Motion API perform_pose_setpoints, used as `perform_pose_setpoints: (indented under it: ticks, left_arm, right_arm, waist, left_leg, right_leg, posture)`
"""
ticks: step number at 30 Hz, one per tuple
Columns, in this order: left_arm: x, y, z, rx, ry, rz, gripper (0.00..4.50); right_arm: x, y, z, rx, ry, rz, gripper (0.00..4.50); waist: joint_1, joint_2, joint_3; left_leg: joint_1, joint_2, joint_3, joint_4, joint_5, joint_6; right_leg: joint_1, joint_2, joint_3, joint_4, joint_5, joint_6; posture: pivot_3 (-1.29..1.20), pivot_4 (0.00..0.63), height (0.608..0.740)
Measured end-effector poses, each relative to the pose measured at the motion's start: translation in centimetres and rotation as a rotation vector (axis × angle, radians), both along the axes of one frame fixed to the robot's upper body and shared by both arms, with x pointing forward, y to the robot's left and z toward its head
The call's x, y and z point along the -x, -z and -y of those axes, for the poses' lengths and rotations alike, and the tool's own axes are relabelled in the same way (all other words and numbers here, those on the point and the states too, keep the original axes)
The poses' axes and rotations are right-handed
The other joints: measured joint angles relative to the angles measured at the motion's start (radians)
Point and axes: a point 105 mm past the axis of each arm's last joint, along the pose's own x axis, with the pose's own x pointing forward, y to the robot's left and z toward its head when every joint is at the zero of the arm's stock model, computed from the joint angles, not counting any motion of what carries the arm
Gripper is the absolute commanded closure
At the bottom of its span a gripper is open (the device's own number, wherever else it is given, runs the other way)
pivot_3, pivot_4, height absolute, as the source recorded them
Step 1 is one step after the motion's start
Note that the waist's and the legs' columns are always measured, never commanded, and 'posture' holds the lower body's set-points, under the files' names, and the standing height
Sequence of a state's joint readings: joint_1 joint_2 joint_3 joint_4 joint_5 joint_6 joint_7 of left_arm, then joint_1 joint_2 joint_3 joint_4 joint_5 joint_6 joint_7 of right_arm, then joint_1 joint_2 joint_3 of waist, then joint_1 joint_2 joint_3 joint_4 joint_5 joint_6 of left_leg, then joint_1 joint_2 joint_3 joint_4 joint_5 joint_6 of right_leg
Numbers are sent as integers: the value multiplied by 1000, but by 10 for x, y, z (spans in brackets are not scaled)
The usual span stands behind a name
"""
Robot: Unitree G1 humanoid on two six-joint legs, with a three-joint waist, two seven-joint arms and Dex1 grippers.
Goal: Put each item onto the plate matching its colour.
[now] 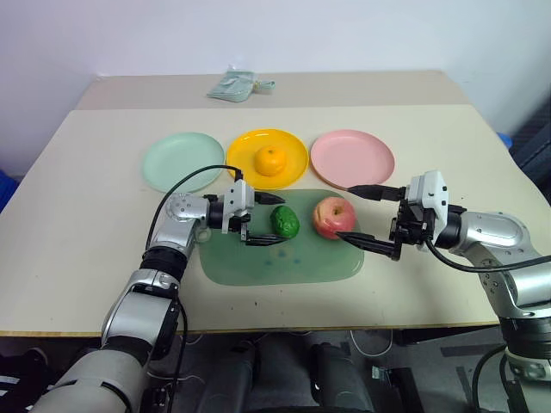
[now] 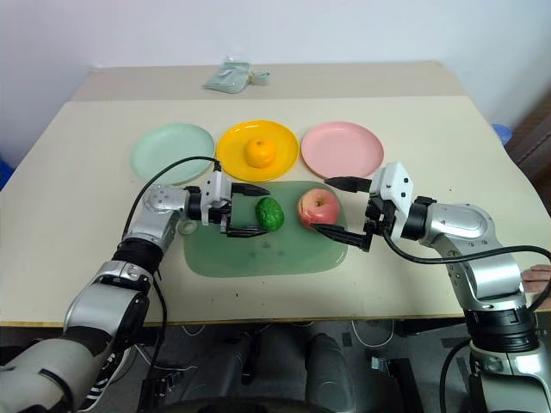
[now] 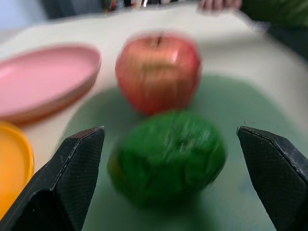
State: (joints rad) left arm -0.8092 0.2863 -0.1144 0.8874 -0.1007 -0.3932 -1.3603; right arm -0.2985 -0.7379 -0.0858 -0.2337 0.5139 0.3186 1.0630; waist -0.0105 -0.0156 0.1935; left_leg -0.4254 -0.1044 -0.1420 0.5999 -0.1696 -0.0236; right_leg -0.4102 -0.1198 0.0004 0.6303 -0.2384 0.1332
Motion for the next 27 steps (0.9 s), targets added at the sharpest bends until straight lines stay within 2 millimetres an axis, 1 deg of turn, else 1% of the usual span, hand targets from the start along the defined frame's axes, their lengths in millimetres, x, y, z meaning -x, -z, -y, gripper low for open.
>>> perform_pose_setpoints:
  ticks: [1, 2, 3, 9, 11, 13, 16, 19, 21, 23, 25, 27]
  left_arm:
    - [0, 1, 2, 2, 1, -2, 542]
    - [0, 2, 5, 8, 4, -6, 954]
    - [0, 2, 7, 8, 9, -8, 1213]
    - [0, 0, 13, 25, 13, 0, 1213]
    - [-1, -1, 11, 37, -2, 0, 1213]
    - [-7, -10, 3, 94, -49, -10, 1213]
    - [-18, -29, -21, 174, -148, -2, 1213]
    - [-34, -48, -53, 239, -331, 39, 1213]
    - [-49, -60, -72, 302, -499, 78, 1213]
    - [-64, -72, -88, 362, -661, 104, 1213]
    - [-75, -80, -106, 402, -806, 120, 1213]
    - [-84, -84, -124, 439, -946, 118, 1213]
  right_arm:
    - [0, 0, 0, -1, 4, 1, 0]
    - [-1, -1, 0, -1, 7, 2, 0]
    - [-1, -1, 0, -2, 9, 5, 0]
    - [-3, -7, -2, -5, 17, 23, 0]
    - [-4, -7, -2, -5, 20, 22, 0]
    - [-4, -8, -2, -8, 23, 23, 0]
    - [-4, -8, -3, -20, 22, 21, 0]
    - [-10, -17, -7, -76, 36, 53, 0]
    - [-24, -31, -10, -140, 84, 119, 0]
    - [-37, -44, -10, -166, 139, 179, 0]
    - [-47, -48, -9, -176, 191, 213, 0]
    - [-59, -43, -8, -179, 246, 208, 0]
  waist:
    - [0, 0, 0]
    - [0, 0, 0]
    - [0, 0, 0]
    - [-2, 0, 0]
    - [-2, 0, 0]
    - [-3, 0, 0]
    - [-6, 0, 0]
    - [-7, 0, 0]
    - [-5, 0, 0]
    - [0, 0, 0]
    - [2, 0, 0]
    - [0, 0, 0]
  left_leg:
    - [0, 0, 0, 0, 0, 0]
    - [0, 0, 0, 0, 0, 0]
    - [0, 0, 0, 0, 0, 0]
    - [0, 0, 0, 0, 0, 0]
    - [0, 0, 0, 0, 0, 0]
    - [0, 0, 0, 0, 0, 0]
    - [0, 0, 0, 0, 0, 0]
    - [0, 0, 0, 0, 0, 0]
    - [0, 0, -1, 0, 0, 0]
    - [0, 0, -1, 1, 0, 0]
    - [0, -1, -1, 1, 0, 0]
    - [0, -1, 0, 1, 0, 0]
  right_leg:
    - [0, 0, 0, 0, 0, 0]
    - [0, 0, 0, 0, 0, 0]
    - [0, 0, 0, 0, 0, 0]
    - [0, 0, 0, 0, 0, 0]
    - [0, 0, 0, 0, 0, 0]
    - [0, 0, 0, 0, 0, 0]
    - [0, 0, 0, 0, 0, 0]
    - [0, 0, 0, 1, 0, 0]
    - [0, 0, 0, 1, 0, 0]
    - [0, 0, 0, 1, 0, 0]
    - [0, 0, 0, 1, 0, 0]
    - [0, 0, 0, 1, 0, 0]
  posture:
    - [0, 150, 740]
    - [0, 150, 740]
    - [0, 150, 740]
    - [0, 150, 740]
    - [0, 150, 740]
    - [0, 150, 740]
    - [0, 150, 740]
    - [0, 150, 740]
    - [0, 150, 740]
    - [0, 150, 740]
    - [0, 150, 740]
    - [0, 150, 740]
